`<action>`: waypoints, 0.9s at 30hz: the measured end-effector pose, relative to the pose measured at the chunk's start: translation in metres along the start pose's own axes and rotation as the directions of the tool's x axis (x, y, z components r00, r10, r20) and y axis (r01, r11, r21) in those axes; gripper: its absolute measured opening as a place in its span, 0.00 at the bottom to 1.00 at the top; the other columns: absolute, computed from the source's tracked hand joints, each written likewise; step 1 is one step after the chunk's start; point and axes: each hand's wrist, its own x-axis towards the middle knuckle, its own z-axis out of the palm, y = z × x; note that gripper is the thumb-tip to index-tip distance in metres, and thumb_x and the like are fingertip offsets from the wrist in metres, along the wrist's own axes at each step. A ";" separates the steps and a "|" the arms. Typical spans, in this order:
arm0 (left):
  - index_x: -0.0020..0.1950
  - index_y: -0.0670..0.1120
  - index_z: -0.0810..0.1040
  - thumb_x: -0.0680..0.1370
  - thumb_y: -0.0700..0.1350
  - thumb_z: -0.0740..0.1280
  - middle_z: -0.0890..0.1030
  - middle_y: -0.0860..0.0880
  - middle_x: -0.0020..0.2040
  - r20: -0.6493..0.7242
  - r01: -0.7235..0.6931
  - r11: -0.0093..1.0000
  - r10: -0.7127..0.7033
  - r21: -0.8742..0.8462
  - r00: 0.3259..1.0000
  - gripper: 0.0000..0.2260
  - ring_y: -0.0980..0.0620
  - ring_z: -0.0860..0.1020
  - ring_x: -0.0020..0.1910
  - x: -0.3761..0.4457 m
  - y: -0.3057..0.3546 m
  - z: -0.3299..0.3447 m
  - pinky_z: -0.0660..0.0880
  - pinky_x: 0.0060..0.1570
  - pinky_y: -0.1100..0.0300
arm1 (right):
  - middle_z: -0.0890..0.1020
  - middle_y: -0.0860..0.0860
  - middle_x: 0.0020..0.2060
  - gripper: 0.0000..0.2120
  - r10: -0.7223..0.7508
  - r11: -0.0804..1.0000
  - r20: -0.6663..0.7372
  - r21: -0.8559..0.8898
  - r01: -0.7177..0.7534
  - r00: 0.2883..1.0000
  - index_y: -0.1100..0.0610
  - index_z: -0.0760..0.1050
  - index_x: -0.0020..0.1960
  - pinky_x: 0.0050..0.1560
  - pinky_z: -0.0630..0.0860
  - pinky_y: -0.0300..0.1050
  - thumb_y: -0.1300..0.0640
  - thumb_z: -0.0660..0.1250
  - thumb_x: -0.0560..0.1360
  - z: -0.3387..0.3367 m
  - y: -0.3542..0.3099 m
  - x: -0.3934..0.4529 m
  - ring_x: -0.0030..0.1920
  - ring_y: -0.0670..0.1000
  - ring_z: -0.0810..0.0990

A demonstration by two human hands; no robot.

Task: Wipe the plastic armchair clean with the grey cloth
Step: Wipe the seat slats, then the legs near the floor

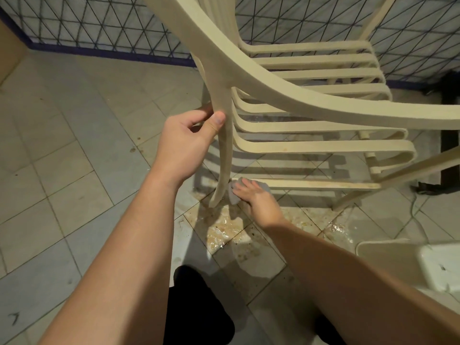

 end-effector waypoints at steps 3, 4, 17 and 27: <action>0.41 0.59 0.85 0.73 0.63 0.68 0.80 0.51 0.40 0.002 0.006 1.000 -0.006 -0.008 1.000 0.11 0.50 0.78 0.44 -0.001 0.000 -0.001 0.76 0.58 0.37 | 0.79 0.48 0.65 0.29 -0.001 1.000 -0.105 0.000 0.001 0.994 0.54 0.78 0.66 0.76 0.61 0.44 0.76 0.66 0.69 -0.026 0.028 -0.026 0.70 0.48 0.73; 0.41 0.58 0.85 0.73 0.64 0.68 0.80 0.50 0.40 0.006 0.011 1.000 -0.011 -0.008 1.000 0.13 0.50 0.79 0.44 -0.001 0.000 -0.001 0.76 0.58 0.37 | 0.81 0.48 0.63 0.29 0.060 0.998 -0.200 0.013 -0.059 0.978 0.53 0.79 0.65 0.74 0.63 0.42 0.76 0.66 0.69 -0.033 0.032 -0.033 0.66 0.49 0.77; 0.45 0.35 0.79 0.72 0.71 0.68 0.78 0.36 0.40 0.016 0.045 0.999 -0.045 0.016 0.999 0.36 0.46 0.77 0.44 0.006 -0.020 -0.001 0.74 0.59 0.30 | 0.72 0.47 0.72 0.27 -0.034 0.998 0.042 -0.045 0.036 0.999 0.52 0.74 0.71 0.78 0.54 0.48 0.69 0.66 0.75 -0.013 0.003 0.016 0.74 0.52 0.67; 0.43 0.45 0.85 0.80 0.54 0.69 0.86 0.48 0.42 0.338 0.182 0.698 -0.536 0.692 0.774 0.14 0.51 0.84 0.42 -0.023 -0.036 0.007 0.80 0.53 0.51 | 0.76 0.49 0.68 0.26 0.154 0.988 -0.125 -0.002 -0.156 0.980 0.53 0.75 0.68 0.75 0.64 0.53 0.72 0.67 0.74 -0.048 0.095 -0.086 0.72 0.50 0.71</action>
